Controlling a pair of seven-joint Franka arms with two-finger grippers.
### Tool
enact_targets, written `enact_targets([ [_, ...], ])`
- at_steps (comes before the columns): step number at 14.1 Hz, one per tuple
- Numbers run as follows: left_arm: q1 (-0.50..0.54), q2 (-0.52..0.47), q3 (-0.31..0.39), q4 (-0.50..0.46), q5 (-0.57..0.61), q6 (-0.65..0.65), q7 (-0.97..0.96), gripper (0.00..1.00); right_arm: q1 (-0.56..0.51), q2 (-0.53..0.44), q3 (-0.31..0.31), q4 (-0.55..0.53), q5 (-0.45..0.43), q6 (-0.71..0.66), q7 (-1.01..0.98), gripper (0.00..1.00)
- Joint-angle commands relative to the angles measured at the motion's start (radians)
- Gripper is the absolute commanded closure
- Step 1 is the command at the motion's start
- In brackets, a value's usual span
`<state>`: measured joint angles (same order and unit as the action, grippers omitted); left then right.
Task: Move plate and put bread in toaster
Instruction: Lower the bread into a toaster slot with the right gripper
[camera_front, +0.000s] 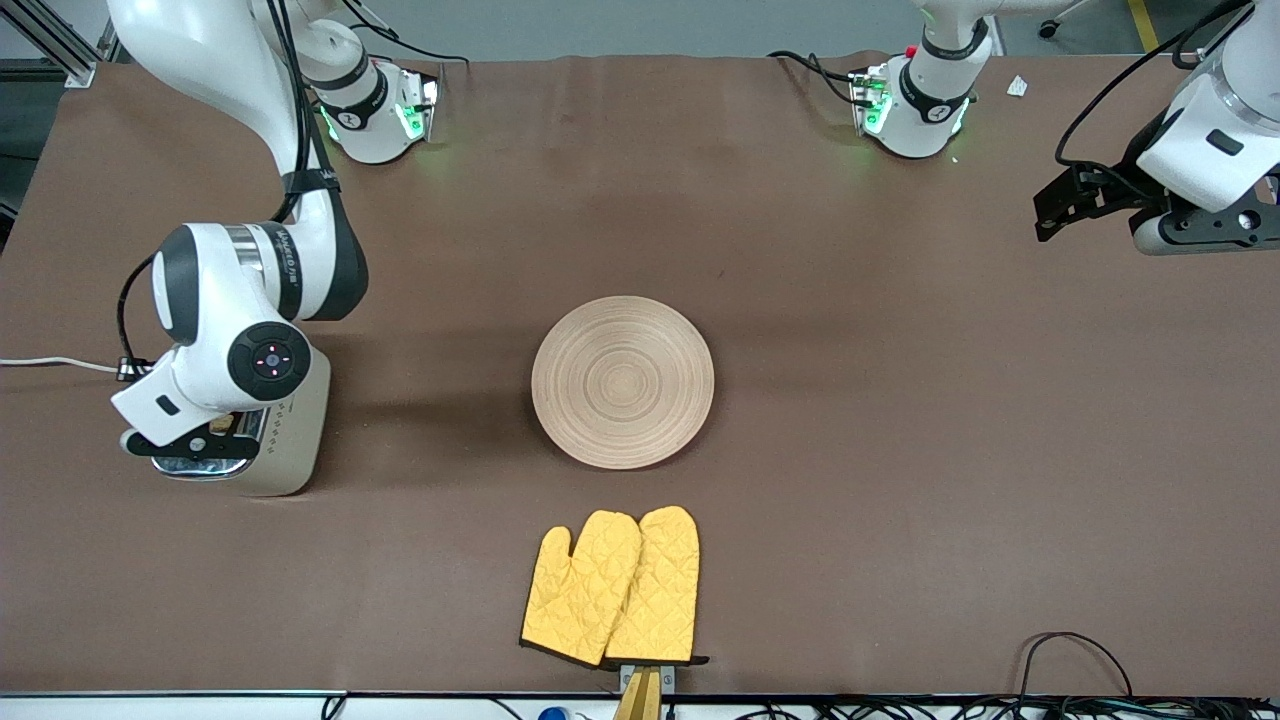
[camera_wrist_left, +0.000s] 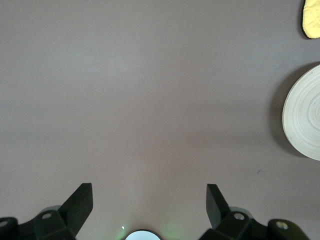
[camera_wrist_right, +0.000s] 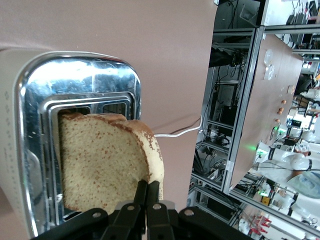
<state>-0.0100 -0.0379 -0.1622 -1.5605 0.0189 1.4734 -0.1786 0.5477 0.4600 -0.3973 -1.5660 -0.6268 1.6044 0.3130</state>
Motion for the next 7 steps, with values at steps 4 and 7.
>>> enact_targets([
  [4,0.005,-0.005,0.001,-0.003,-0.016,0.012,0.008,0.0,0.003,0.015,0.005,-0.019,0.113,0.022,0.09,0.92],
  [7,0.005,-0.007,0.003,-0.001,-0.014,0.012,0.01,0.0,-0.017,0.016,0.005,-0.016,0.191,0.025,0.09,0.6],
])
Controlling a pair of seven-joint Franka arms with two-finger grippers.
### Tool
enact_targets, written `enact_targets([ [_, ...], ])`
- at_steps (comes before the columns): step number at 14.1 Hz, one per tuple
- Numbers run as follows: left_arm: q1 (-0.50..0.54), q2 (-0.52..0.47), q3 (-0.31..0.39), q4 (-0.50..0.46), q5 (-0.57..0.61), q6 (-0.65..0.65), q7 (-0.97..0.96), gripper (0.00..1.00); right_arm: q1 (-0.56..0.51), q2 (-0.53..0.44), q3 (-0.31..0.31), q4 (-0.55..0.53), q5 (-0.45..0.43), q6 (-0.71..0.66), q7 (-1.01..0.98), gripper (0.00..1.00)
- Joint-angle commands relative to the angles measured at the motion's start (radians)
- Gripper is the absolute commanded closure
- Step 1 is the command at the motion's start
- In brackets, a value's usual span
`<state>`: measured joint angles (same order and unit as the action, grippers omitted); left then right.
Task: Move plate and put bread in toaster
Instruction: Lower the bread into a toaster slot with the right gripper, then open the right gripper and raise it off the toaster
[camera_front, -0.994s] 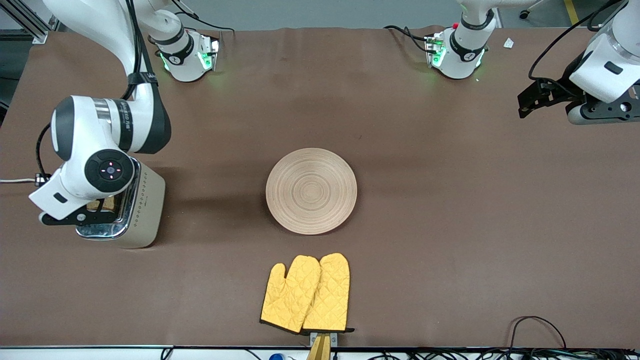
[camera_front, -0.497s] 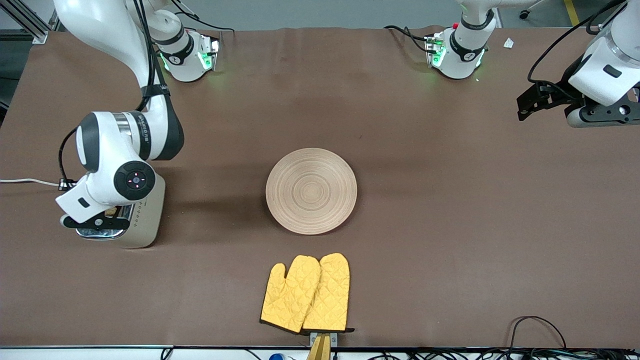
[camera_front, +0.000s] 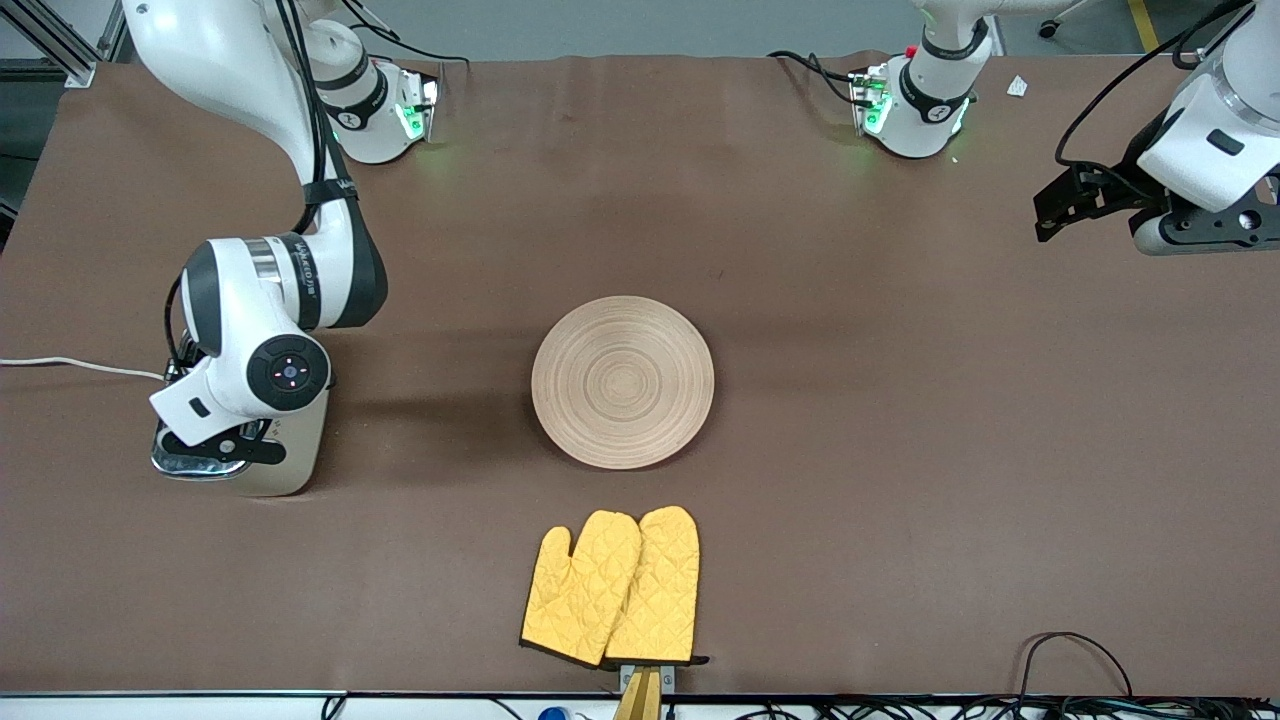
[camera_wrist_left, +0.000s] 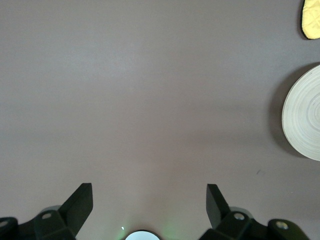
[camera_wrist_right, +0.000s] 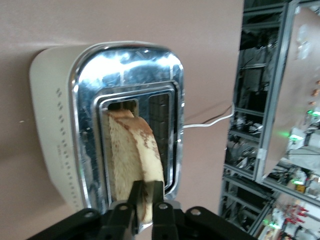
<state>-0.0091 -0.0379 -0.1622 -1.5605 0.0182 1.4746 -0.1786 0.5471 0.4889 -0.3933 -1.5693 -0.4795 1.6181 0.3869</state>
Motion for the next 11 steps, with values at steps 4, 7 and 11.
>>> enact_targets([
  [4,0.014,-0.011,0.003,-0.001,-0.014,0.006,0.01,0.0,-0.026,-0.091,0.001,-0.012,0.155,-0.004,-0.012,0.24],
  [7,0.014,-0.011,0.003,0.007,-0.012,0.006,0.01,0.0,-0.09,-0.2,-0.001,-0.017,0.312,-0.015,-0.13,0.0],
  [11,0.009,-0.01,0.0,0.008,-0.012,0.006,0.01,0.0,-0.122,-0.334,-0.001,-0.054,0.375,-0.036,-0.169,0.0],
])
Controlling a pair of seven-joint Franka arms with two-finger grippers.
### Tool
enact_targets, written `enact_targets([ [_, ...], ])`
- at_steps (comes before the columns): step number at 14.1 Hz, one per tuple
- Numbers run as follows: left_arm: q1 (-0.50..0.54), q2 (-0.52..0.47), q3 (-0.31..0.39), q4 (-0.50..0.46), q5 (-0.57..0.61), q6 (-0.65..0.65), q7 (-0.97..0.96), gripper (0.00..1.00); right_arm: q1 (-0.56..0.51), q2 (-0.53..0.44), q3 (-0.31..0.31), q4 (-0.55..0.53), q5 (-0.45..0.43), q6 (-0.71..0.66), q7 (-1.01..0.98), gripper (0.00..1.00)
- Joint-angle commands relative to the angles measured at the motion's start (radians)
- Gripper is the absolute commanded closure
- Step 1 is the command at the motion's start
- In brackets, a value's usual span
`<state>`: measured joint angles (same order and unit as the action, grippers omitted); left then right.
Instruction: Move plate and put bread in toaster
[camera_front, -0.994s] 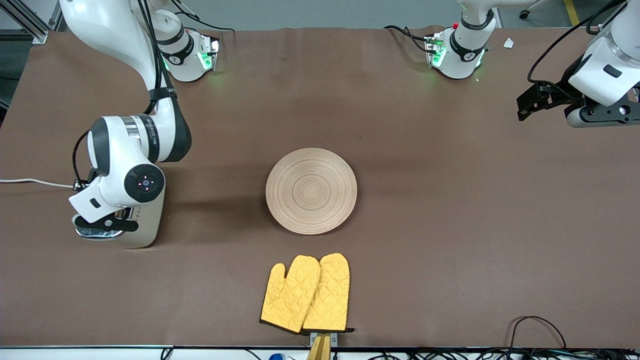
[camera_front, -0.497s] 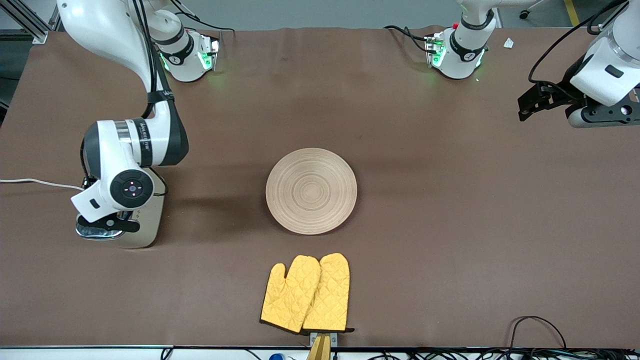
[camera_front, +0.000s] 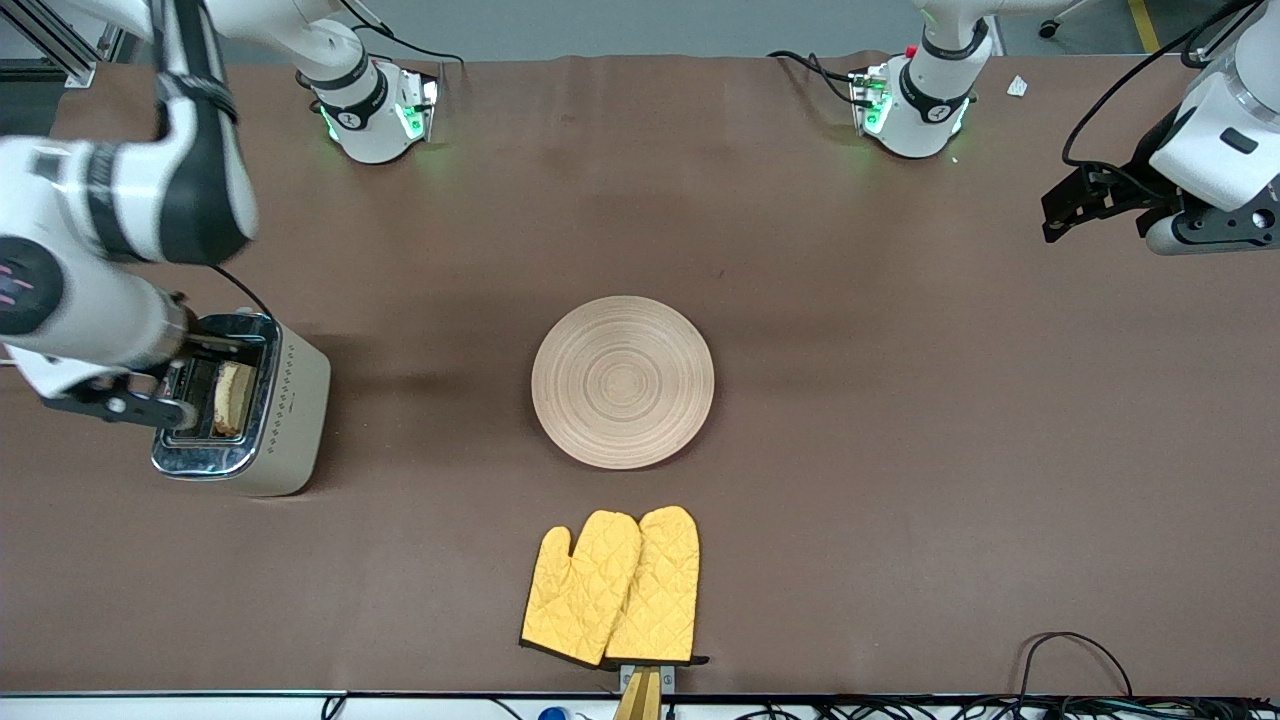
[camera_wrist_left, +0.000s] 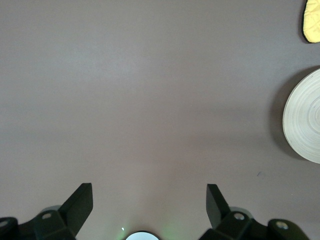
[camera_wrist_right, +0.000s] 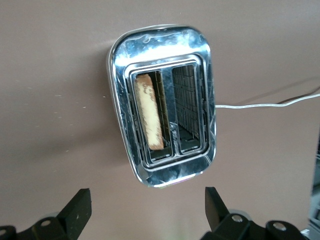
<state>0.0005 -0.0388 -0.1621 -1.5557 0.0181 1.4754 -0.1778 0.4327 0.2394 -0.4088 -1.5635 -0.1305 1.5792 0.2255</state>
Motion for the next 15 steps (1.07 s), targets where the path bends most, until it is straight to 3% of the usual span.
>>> enact_targets([
  [1,-0.001,-0.009,-0.001,0.003,-0.012,0.005,0.009,0.0,-0.009,-0.116,0.015,-0.069,0.029,-0.011,-0.021,0.0],
  [4,0.001,-0.01,-0.001,0.003,-0.012,0.003,0.009,0.0,-0.043,-0.205,0.018,-0.079,0.051,-0.034,-0.09,0.0],
  [12,0.003,-0.007,-0.001,0.025,-0.004,0.0,0.009,0.0,-0.403,-0.296,0.339,-0.067,0.069,-0.028,-0.237,0.0],
  [15,0.003,-0.007,0.001,0.028,-0.001,0.0,0.006,0.0,-0.428,-0.292,0.335,-0.038,0.132,-0.028,-0.244,0.0],
])
